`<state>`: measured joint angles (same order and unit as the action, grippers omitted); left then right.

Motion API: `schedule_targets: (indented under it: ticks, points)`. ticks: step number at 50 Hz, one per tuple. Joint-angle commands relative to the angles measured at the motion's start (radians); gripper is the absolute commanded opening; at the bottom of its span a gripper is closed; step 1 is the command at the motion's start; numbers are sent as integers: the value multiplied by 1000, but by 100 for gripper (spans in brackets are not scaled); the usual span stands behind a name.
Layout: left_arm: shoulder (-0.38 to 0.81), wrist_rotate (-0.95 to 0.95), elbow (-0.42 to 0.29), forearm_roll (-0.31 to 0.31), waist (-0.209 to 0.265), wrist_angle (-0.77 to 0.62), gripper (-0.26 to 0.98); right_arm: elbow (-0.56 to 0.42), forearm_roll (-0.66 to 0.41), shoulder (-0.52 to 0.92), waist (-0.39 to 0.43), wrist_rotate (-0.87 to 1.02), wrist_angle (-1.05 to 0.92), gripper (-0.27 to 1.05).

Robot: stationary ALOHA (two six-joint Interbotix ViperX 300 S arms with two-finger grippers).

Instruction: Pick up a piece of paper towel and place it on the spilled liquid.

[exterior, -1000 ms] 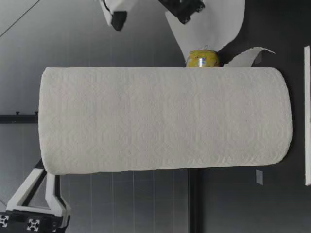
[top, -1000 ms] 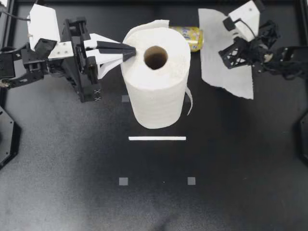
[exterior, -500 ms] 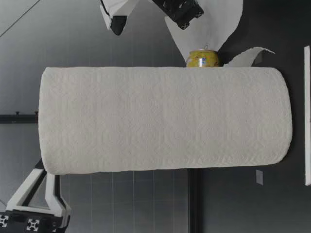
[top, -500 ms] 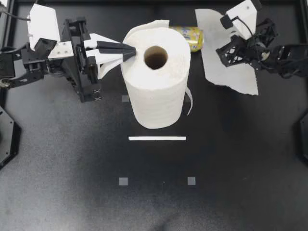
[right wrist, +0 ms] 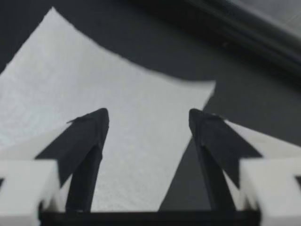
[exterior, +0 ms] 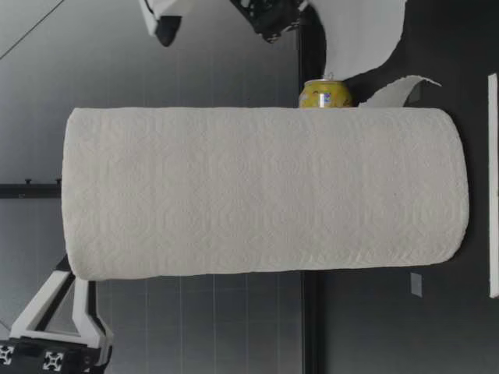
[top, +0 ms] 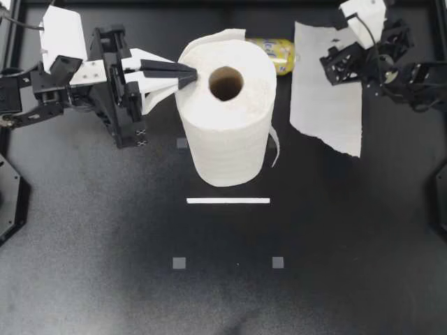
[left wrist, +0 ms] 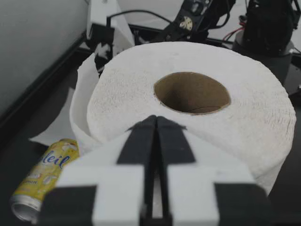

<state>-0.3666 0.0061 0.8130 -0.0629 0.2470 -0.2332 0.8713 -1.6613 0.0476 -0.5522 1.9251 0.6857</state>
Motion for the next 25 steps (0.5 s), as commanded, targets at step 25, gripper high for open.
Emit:
schedule_targets:
  ticks: [25]
  points:
    - [-17,5,-14,8,-23,-67,11,20,-3,-482,250,-51,-272,53]
